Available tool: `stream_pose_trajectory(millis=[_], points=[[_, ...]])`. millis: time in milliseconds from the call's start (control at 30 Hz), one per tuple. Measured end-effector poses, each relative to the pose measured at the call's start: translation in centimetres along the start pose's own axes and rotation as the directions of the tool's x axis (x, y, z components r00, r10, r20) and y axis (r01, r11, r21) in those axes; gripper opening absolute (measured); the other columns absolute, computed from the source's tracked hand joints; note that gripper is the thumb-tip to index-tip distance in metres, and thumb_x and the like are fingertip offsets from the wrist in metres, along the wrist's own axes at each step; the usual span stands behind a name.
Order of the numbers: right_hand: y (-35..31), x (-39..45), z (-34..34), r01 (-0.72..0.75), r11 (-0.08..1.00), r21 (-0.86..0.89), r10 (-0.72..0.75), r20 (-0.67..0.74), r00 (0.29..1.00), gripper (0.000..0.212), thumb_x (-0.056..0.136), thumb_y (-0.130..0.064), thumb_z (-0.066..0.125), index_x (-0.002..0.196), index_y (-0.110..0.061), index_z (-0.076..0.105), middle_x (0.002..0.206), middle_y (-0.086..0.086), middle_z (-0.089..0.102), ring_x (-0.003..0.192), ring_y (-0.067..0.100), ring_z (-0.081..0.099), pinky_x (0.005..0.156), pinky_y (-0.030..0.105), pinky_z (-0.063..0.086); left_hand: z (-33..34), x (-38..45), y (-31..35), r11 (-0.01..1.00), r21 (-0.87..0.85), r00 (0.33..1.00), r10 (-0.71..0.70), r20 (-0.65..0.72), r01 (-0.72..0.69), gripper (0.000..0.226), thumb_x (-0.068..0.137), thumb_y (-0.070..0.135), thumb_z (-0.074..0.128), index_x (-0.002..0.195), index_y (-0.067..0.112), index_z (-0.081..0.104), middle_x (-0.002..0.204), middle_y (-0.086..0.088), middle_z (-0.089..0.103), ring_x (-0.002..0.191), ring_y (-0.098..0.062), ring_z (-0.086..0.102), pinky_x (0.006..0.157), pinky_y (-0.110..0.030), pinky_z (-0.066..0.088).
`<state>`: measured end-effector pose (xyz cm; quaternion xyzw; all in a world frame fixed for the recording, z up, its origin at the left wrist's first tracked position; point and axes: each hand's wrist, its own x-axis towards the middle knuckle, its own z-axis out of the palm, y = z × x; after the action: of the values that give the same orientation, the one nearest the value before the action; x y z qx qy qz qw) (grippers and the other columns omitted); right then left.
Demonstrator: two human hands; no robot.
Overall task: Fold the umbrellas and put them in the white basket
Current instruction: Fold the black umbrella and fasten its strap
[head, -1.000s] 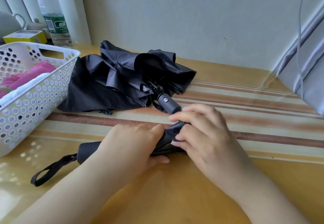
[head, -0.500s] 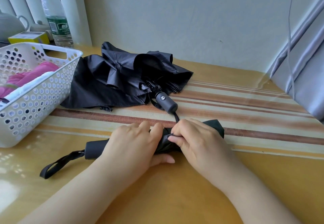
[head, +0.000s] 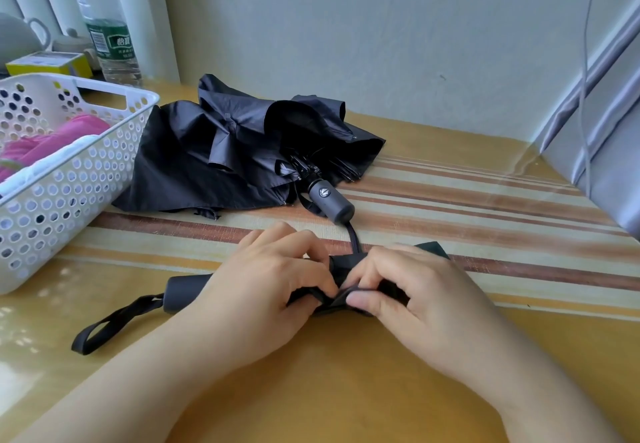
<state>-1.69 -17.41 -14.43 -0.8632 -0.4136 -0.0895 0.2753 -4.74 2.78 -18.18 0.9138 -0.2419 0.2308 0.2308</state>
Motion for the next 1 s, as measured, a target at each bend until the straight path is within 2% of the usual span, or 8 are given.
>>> stream_pose_trajectory(millis=[167,300,367,433,633,767,900,1000], points=[[-2.4,0.0,0.1,0.24,0.909,-0.341,-0.239,0.045,0.97,0.021,0.083,-0.036,0.049,0.068,-0.021,0.045,0.062,-0.012,0.052,0.067,0.011,0.053,0.043,0.026,0.039,0.5,0.2,0.8,0.997,0.025,0.997,-0.074,-0.038,0.075,0.019,0.075,0.023,0.047,0.085,0.037,0.055,0.087,0.012,0.054,0.077,-0.011,0.039,0.064,-0.028,0.036],[-2.8,0.5,0.6,0.048,0.901,-0.432,-0.057,-0.007,0.998,0.023,0.087,-0.039,0.042,0.077,-0.024,0.028,0.049,-0.013,0.039,0.042,0.011,0.039,0.04,0.016,0.008,0.1,0.1,1.6,0.995,-0.006,0.994,-0.104,0.021,0.104,0.018,0.073,0.032,0.048,0.078,0.03,0.065,0.084,0.011,0.055,0.075,-0.012,0.043,0.065,-0.027,0.037],[-2.4,0.5,0.4,-0.097,0.947,-0.305,0.101,-0.001,0.995,0.024,0.095,-0.04,0.042,0.08,-0.028,0.027,0.054,-0.014,0.046,0.048,0.011,0.045,0.038,0.019,0.02,-0.2,0.1,1.8,0.992,-0.034,0.992,-0.121,0.036,0.122,0.022,0.075,0.04,0.051,0.083,0.033,0.07,0.084,0.016,0.054,0.077,-0.009,0.044,0.07,-0.023,0.038],[-1.7,0.4,0.3,-0.227,0.964,-0.136,0.24,0.083,0.967,0.021,0.098,-0.039,0.043,0.082,-0.029,0.033,0.07,-0.01,0.061,0.067,0.011,0.058,0.055,0.03,0.043,-0.3,0.1,1.7,0.992,-0.049,0.993,-0.117,0.027,0.118,0.021,0.08,0.043,0.051,0.083,0.036,0.071,0.083,0.02,0.057,0.079,-0.004,0.043,0.072,-0.023,0.04],[-0.8,0.6,1.0,-0.089,0.974,-0.208,0.067,-0.111,0.992,0.023,0.087,-0.038,0.053,0.074,-0.019,0.052,0.068,-0.013,0.05,0.066,0.006,0.043,0.052,0.02,0.035,-0.7,0.3,1.7,0.98,-0.134,0.988,-0.153,-0.009,0.15,0.006,0.074,0.038,0.061,0.077,0.036,0.066,0.073,0.029,0.055,0.086,0.017,0.043,0.082,-0.005,0.031],[-0.7,0.6,1.0,-0.209,0.978,-0.012,0.205,-0.144,0.968,0.021,0.085,-0.025,0.071,0.074,-0.017,0.055,0.059,-0.015,0.046,0.062,-0.002,0.048,0.056,0.014,0.038,-1.0,0.4,2.1,0.967,-0.15,0.978,-0.209,-0.002,0.206,0.012,0.073,0.034,0.066,0.082,0.036,0.059,0.096,0.026,0.056,0.09,0.021,0.044,0.083,0.003,0.027],[-0.5,0.5,0.7,-0.348,0.928,0.132,0.36,-0.079,0.929,0.018,0.082,-0.031,0.073,0.072,-0.026,0.06,0.064,-0.007,0.062,0.065,0.009,0.058,0.063,0.028,0.048,-1.3,0.9,2.5,0.886,-0.27,0.922,-0.385,0.026,0.377,0.02,0.087,0.021,0.063,0.078,0.038,0.056,0.079,0.025,0.066,0.08,0.002,0.059,0.071,-0.012,0.043],[-0.3,0.3,0.1,-0.4,0.896,0.194,0.409,-0.012,0.912,0.017,0.082,-0.028,0.073,0.071,-0.029,0.061,0.068,-0.011,0.067,0.063,0.004,0.064,0.066,0.028,0.055,-1.1,1.4,2.6,0.902,-0.17,0.918,-0.395,0.049,0.397,0.021,0.084,0.021,0.066,0.083,0.041,0.059,0.077,0.018,0.056,0.083,0.006,0.051,0.067,-0.007,0.037]])
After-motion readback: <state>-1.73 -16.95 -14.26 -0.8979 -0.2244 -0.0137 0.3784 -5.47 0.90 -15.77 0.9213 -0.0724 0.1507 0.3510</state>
